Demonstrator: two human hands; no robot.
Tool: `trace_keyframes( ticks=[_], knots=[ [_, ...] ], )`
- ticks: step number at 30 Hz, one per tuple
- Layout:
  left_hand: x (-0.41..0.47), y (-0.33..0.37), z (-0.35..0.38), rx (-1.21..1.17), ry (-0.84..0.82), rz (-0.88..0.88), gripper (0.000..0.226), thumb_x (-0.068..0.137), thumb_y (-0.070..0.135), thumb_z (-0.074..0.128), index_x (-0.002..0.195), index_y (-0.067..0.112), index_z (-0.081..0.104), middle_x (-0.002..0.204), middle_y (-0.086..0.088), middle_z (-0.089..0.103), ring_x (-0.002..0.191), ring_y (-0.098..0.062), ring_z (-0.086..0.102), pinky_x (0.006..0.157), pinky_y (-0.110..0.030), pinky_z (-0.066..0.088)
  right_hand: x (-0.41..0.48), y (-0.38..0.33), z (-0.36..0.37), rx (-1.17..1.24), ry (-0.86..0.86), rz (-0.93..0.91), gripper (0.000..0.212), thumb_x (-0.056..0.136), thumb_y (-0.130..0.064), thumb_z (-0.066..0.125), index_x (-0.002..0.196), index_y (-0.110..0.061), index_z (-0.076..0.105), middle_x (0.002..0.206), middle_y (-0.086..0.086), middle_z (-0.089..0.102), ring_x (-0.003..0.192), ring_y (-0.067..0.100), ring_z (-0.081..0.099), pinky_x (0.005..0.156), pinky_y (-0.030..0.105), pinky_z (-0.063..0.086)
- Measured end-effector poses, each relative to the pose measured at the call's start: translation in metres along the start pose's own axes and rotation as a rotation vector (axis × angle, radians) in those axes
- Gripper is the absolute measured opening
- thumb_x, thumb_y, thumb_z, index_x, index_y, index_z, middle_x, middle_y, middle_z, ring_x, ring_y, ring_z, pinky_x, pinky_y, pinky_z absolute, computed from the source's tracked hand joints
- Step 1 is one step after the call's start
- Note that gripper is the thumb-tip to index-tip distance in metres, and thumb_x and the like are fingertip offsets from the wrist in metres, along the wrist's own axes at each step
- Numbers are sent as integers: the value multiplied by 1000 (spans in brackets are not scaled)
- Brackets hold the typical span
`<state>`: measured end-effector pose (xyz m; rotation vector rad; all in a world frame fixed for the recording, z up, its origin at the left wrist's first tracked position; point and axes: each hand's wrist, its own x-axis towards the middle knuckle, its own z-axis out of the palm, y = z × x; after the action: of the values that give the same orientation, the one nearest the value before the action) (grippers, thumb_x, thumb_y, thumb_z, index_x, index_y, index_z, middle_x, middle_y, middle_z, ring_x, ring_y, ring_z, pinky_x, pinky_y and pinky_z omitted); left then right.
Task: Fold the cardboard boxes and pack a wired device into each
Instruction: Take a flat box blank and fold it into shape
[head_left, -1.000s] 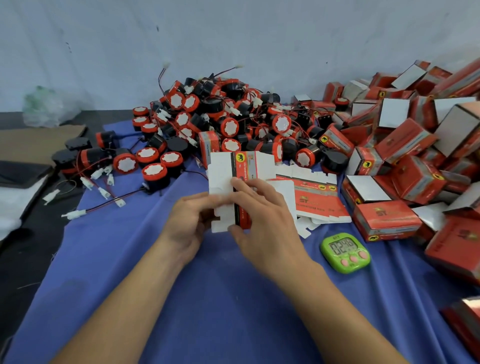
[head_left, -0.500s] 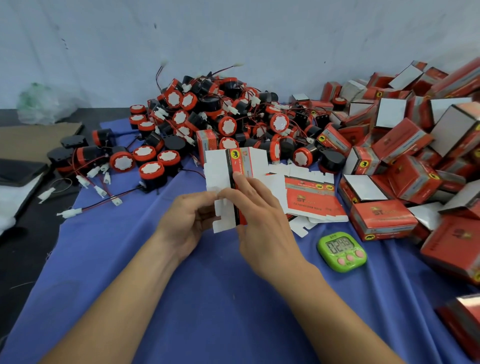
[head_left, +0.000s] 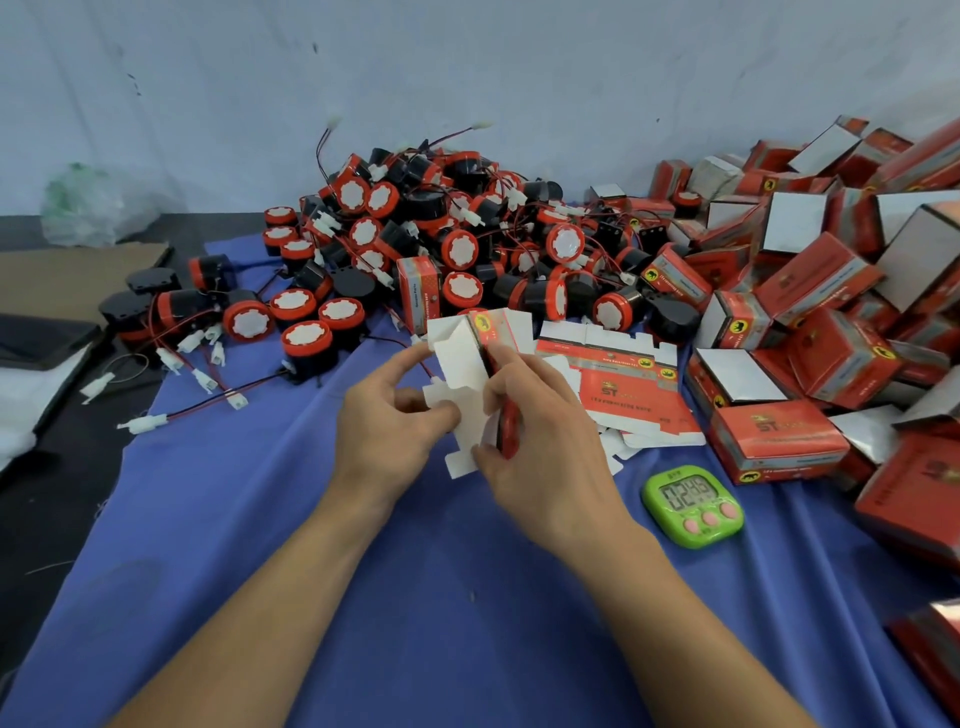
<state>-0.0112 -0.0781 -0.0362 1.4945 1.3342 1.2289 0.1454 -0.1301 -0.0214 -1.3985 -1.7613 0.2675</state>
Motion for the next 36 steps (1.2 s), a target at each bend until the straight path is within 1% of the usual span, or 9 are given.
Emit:
trace_keyframes(
  ticks=[3,7,9,13,15,20,23,30,36],
  knots=[
    [-3,4,2,62,30,79,74,70,22,64,140,44,57,79,17,73,77,-5,70,66,-21,55,-1,0,-1,71,19,32,50,73,-9,77,89,-39,41,139,-20,54,121,2,52,80,0,35],
    [-10,13,0,-1,-27,253,83,74,10,53,129,71,47,128,31,64,124,4,58,89,-18,55,-3,-9,-4,245,59,72,40,77,-17,71,92,-42,43,125,-39,56,119,-11,54,82,6,42],
    [-12,11,-1,-88,-59,300,86,75,5,49,141,60,49,139,25,61,132,1,55,94,-19,54,-3,-11,-6,360,84,76,34,80,-16,69,95,-37,47,128,-40,57,123,-5,57,85,19,52],
    [-13,6,-4,-136,-96,316,73,79,15,56,150,29,48,146,7,58,136,-19,55,110,-46,50,1,-6,-12,549,79,133,27,91,-10,64,102,-31,51,136,-23,62,125,7,61,89,50,55],
    [-16,6,-4,-118,-108,350,68,82,26,60,148,28,48,145,9,58,138,-20,54,113,-46,46,4,-4,-13,609,107,147,22,95,-13,60,102,-32,51,133,-16,66,121,7,63,91,46,54],
    [-19,9,-2,34,-126,426,57,88,44,64,142,34,47,134,16,61,126,-15,60,99,-15,45,5,-2,-8,634,237,183,11,99,-18,52,99,-28,50,118,-21,70,103,12,65,69,13,44],
    [-20,8,0,115,-84,418,51,90,58,62,136,40,50,124,20,61,114,-14,62,90,-20,49,4,0,-4,572,286,199,12,103,-19,49,99,-30,52,111,-26,70,100,-3,65,70,9,42],
    [-16,9,12,68,-17,299,67,78,72,65,138,49,47,116,21,61,106,1,61,80,-10,49,7,8,-1,546,316,277,16,105,-18,45,97,-29,55,97,-16,72,86,4,64,67,16,46],
    [-16,9,18,44,5,237,38,81,65,61,117,67,50,111,33,60,106,5,60,81,-8,47,8,10,-3,703,267,255,13,107,-11,45,102,-7,56,85,-14,71,76,6,62,66,23,49]
  ],
)
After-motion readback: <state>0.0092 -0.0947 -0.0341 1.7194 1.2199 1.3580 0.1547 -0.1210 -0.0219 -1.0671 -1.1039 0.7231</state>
